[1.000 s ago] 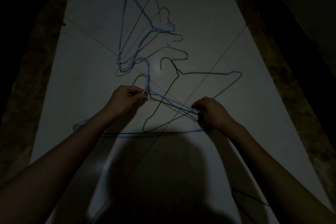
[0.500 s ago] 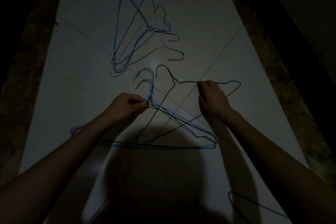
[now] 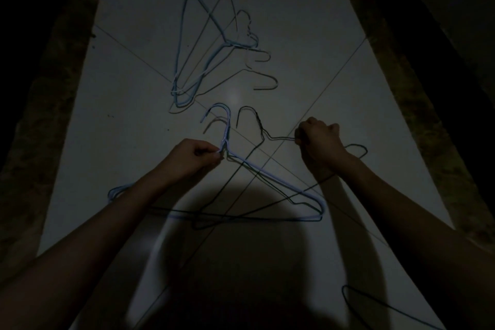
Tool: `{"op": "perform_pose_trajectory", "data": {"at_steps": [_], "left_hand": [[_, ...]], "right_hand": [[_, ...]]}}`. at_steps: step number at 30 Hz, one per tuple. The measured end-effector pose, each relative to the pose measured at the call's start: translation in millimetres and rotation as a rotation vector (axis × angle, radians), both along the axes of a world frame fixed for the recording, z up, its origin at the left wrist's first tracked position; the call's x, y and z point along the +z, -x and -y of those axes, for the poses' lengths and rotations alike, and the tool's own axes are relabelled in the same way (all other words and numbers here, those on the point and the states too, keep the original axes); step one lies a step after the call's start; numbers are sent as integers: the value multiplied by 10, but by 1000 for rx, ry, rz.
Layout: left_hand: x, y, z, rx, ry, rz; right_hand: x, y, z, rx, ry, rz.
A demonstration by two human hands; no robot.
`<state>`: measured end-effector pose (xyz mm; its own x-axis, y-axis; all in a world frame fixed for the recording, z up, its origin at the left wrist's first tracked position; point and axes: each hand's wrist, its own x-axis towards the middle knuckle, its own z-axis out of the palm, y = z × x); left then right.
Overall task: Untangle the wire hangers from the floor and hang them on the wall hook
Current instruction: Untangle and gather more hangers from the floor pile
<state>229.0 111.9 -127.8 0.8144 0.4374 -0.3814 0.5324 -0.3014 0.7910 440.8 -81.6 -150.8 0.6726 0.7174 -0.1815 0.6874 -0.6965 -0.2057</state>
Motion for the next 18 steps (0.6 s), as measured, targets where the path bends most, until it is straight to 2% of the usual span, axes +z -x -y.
{"op": "perform_pose_trajectory", "data": {"at_steps": [3, 7, 14, 18], "left_hand": [[19, 16, 0, 10, 0, 23], [43, 5, -38, 52, 10, 60], [175, -11, -14, 61, 4, 115], [209, 55, -112, 129, 13, 129]], "right_hand": [[169, 31, 84, -134, -287, -167], [481, -51, 112, -187, -560, -221], [1078, -177, 37, -202, -693, -44], [1409, -158, 56, -253, -796, -10]]}}
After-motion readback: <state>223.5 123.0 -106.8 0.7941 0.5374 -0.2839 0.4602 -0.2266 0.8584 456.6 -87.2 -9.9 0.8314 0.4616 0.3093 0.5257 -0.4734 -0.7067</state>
